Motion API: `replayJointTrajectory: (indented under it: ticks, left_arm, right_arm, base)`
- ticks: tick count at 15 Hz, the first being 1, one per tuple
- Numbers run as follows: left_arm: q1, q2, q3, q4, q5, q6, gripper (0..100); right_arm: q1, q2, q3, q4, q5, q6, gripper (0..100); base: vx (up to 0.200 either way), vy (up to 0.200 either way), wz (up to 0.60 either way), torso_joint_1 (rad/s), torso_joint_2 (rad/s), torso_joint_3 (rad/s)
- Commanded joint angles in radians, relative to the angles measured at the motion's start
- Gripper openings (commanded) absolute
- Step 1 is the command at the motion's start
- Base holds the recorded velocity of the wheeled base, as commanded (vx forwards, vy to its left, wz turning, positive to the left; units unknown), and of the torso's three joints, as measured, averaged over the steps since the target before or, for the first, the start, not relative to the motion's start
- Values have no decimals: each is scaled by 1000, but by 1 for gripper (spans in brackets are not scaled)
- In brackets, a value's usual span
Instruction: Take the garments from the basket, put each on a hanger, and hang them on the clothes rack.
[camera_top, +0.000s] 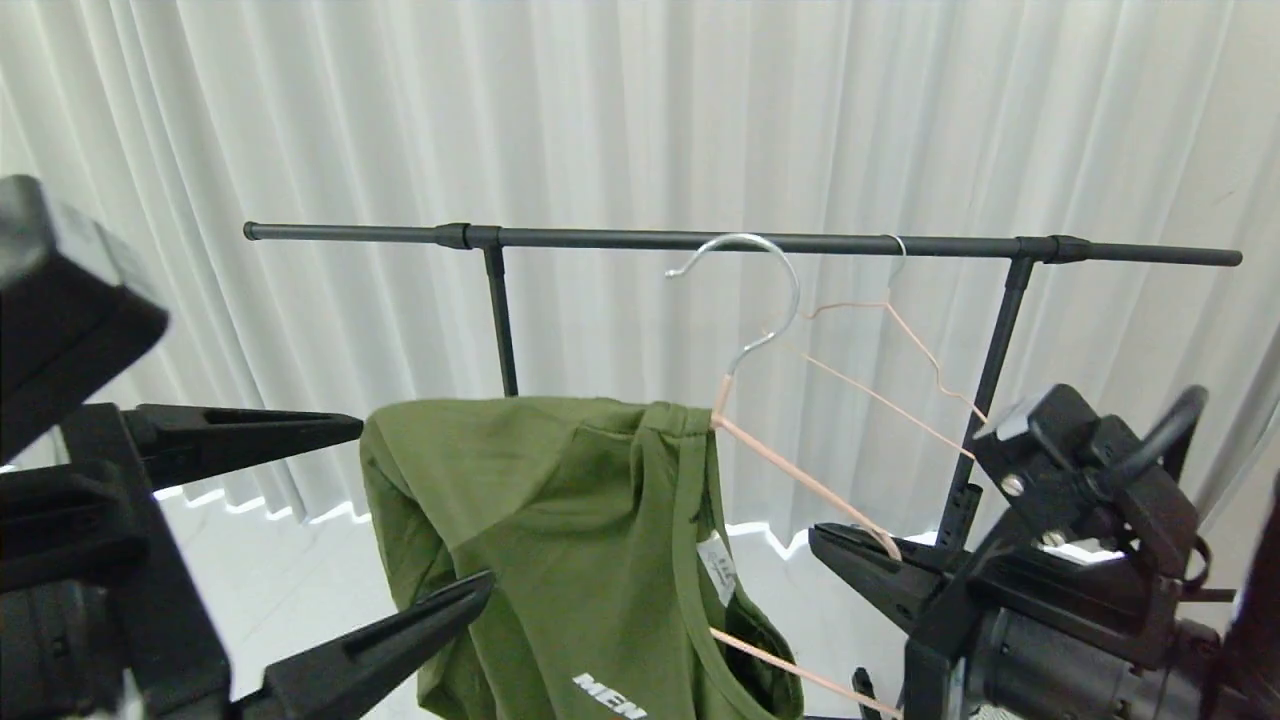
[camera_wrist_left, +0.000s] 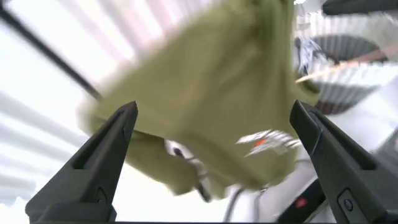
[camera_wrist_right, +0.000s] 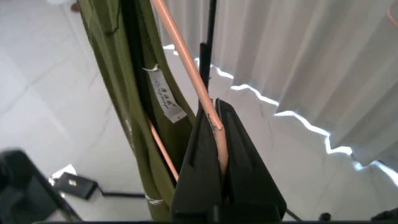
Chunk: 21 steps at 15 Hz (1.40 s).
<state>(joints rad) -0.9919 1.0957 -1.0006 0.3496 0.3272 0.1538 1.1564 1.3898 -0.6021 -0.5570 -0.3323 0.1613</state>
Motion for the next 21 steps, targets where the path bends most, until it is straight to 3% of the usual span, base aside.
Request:
replayJointTrajectory:
  ticks: [1, 5, 9, 13, 20, 21]
  left_arm:
    - [91, -86, 68, -1, -96, 75, 100]
    - [95, -85, 154, -67, -313, 141, 100]
    - [91, -62, 212, -67, -488, 196, 100]
    - [42, -30, 261, -67, -522, 202, 100]
    - [42, -2, 300, -69, -522, 201, 100]
    - [42, -2, 301, -69, -522, 201, 0]
  right_arm:
    - [13, -112, 111, 0, 38, -48, 0]
    - [117, -143, 183, 0, 45, -69, 0]
    - [207, -129, 191, 2, 44, -69, 0]
    - [240, -104, 185, 0, 42, -69, 0]
    - [255, -98, 173, -1, 39, -69, 0]
    - [255, -100, 171, -1, 38, -69, 0]
  base:
    - [0, 0, 0, 0, 0, 0]
    - [0, 0, 0, 0, 0, 0]
    - [0, 0, 0, 0, 0, 0]
    - [0, 0, 0, 0, 0, 0]
    - [0, 0, 0, 0, 0, 0]
    - [0, 0, 0, 0, 0, 0]
